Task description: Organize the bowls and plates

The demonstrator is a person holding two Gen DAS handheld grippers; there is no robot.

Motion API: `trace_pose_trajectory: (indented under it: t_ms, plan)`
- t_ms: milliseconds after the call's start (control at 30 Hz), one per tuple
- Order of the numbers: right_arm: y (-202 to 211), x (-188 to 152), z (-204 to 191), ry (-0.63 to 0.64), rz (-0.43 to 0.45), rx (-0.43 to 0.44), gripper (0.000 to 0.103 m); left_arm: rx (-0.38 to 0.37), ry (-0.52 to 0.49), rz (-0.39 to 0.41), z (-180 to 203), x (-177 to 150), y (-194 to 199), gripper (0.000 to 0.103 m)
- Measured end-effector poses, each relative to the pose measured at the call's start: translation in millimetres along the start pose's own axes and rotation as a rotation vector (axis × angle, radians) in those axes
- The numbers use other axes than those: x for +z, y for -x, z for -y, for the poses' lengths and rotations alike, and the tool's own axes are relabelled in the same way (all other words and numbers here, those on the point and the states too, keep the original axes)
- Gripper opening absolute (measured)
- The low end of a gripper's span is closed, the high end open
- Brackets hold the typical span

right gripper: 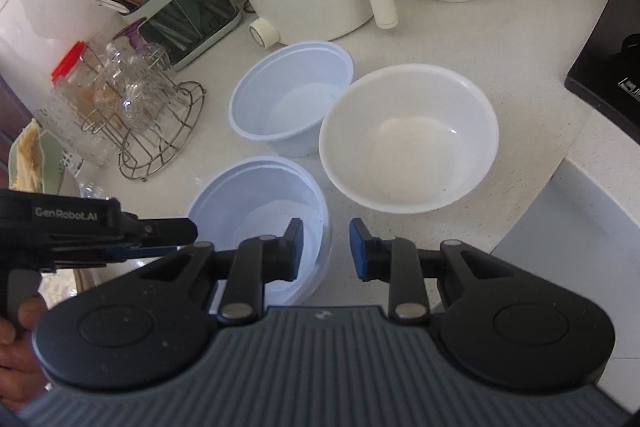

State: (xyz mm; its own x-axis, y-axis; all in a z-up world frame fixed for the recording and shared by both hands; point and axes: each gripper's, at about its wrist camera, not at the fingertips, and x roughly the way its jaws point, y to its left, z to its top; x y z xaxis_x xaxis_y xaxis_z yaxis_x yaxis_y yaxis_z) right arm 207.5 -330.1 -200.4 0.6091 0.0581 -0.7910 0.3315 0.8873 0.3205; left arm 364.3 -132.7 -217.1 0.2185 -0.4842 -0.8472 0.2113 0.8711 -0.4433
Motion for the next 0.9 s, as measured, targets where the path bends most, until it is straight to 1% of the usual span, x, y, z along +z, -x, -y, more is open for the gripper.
trace_pose_trajectory:
  t_ms: [67, 133, 333, 433, 533, 633, 767, 900]
  plan:
    - [-1.3, 0.5, 1.0, 0.001, -0.007, 0.019, 0.024, -0.011, 0.004, 0.000, -0.4, -0.4, 0.3, 0.018]
    - [-2.8, 1.1, 1.4, 0.000, -0.015, 0.041, 0.024, -0.030, 0.014, -0.010, -1.9, -0.2, -0.5, 0.017]
    - [-6.0, 3.7, -2.7, 0.003, -0.028, 0.070, 0.024, -0.021, 0.027, -0.005, -6.1, -2.4, 6.6, 0.017]
    - [-6.4, 5.3, -9.2, 0.014, -0.031, 0.104, 0.024, -0.006, 0.038, 0.019, -11.2, -3.0, 18.5, 0.017]
    - [-8.5, 6.9, -20.7, 0.049, -0.037, 0.136, 0.024, 0.011, 0.053, 0.044, -19.1, -2.5, 30.9, 0.017]
    - [-10.5, 8.5, -35.6, 0.097, -0.034, 0.152, 0.024, 0.007, 0.092, 0.056, -32.8, -2.2, 40.3, 0.017]
    - [-13.7, 8.6, -56.6, 0.170, -0.040, 0.178, 0.024, 0.040, 0.129, 0.072, -51.0, -3.8, 51.7, 0.017]
    - [-20.3, 8.1, -67.5, 0.194, -0.055, 0.196, 0.024, 0.050, 0.156, 0.080, -64.2, -6.8, 59.4, 0.017]
